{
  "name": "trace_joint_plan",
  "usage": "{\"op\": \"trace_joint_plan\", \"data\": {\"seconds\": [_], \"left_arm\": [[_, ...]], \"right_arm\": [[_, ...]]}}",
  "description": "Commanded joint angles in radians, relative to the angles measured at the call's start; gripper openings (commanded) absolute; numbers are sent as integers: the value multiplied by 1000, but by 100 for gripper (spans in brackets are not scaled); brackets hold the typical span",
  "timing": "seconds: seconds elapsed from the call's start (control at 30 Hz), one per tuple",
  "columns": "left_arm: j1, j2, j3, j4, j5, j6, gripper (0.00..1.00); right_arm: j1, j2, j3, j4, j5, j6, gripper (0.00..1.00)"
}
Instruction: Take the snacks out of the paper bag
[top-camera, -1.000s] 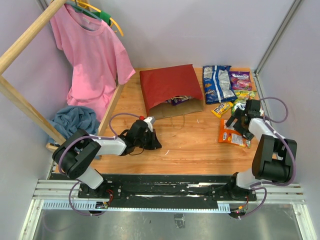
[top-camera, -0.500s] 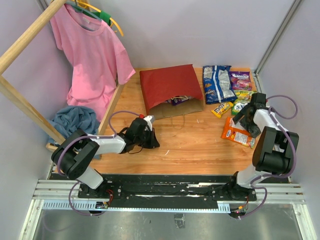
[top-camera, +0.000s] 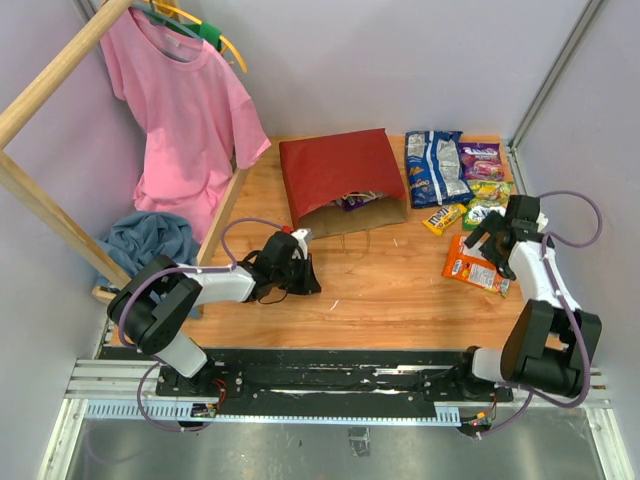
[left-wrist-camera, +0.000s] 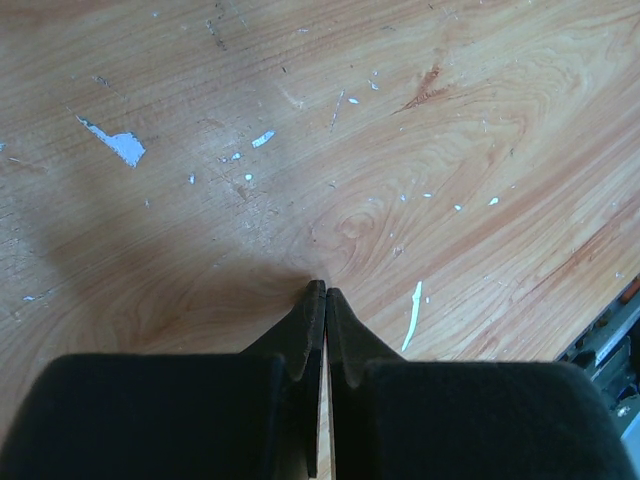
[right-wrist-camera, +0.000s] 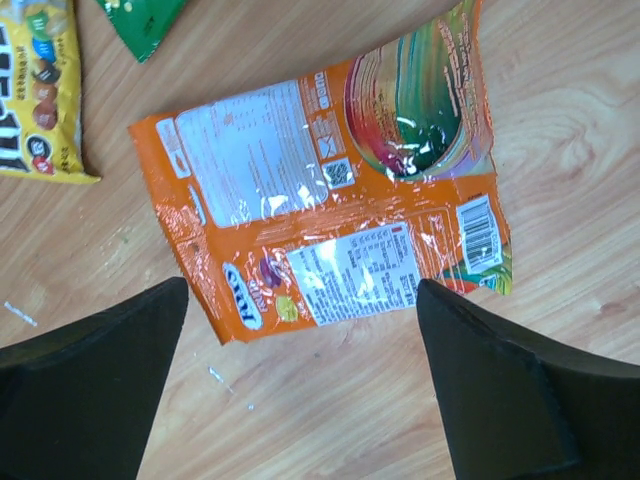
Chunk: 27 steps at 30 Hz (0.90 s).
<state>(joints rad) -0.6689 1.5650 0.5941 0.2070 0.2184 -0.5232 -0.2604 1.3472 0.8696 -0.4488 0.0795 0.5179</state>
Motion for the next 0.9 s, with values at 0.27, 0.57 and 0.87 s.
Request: {"op": "trace_joint_plan", "data": {"seconds": [0.27,0.57,0.87], "left_arm": [[9,14,33,-53,-24,-12,8],[9,-76,45,-106,-87,-3,12],[12,-97,58,-129,-105,7,15]], "right_arm": [[21,81,-15,-36,9,18,99],[-73,213,-51,8,-62,73,98],[-116,179,-99,111,-124,92,98]]}}
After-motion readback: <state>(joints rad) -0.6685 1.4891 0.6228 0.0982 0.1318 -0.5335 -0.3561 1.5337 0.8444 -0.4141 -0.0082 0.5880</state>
